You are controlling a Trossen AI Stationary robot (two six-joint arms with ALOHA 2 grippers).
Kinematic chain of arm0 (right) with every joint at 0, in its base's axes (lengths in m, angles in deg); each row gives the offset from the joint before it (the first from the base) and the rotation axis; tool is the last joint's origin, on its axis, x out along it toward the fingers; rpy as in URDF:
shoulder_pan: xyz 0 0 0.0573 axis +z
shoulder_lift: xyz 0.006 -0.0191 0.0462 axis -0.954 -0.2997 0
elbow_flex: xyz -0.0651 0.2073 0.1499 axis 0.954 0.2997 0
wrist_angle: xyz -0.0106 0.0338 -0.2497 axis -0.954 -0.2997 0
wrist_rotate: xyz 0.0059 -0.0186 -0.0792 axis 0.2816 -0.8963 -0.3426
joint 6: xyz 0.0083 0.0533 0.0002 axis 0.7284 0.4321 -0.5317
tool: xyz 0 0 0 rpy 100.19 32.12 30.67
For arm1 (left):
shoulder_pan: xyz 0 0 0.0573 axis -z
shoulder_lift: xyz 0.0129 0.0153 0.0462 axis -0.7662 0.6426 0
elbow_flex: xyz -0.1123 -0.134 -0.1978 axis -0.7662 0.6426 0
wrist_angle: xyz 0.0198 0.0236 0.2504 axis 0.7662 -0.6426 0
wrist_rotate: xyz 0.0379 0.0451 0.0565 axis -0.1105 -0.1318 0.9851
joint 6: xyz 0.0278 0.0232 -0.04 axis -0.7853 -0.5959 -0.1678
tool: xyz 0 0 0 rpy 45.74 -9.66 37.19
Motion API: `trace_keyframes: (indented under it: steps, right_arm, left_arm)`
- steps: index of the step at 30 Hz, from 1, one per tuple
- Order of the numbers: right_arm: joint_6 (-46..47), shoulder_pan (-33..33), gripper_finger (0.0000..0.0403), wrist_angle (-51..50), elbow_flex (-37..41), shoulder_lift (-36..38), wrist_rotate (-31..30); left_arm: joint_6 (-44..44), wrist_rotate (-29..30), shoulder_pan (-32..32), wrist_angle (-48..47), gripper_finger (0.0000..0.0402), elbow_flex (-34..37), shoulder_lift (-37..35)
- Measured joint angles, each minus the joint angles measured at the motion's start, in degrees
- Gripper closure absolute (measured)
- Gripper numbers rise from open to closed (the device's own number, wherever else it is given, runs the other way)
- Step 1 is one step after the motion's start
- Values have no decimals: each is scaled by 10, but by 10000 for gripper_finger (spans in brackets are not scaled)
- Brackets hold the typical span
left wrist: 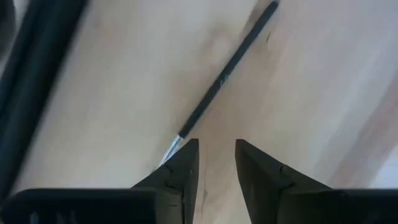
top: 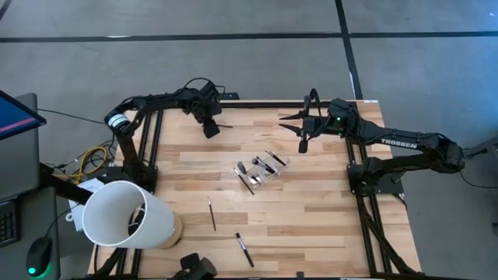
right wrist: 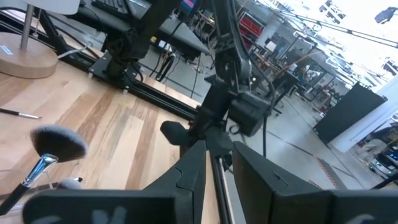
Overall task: Put items in baskets/containers
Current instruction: Put the top black eyeshadow brush into the transparent organizer
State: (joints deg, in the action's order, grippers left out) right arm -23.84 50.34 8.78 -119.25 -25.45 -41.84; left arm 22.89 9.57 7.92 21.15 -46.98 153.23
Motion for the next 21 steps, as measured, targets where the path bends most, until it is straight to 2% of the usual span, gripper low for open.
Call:
trace_keyframes:
  steps: [5,15,21]
  right_arm:
    - [0,0,332,2,0,0,0]
    - [5,1,332,2,0,0,0]
    - [5,1,332,1,0,0,0]
  left_arm:
    - [-18,-4,-6,9,300,0,-14]
    - [-31,-3,-35,42,300,0,47]
    - [-31,-12,-33,43,300,-2,55]
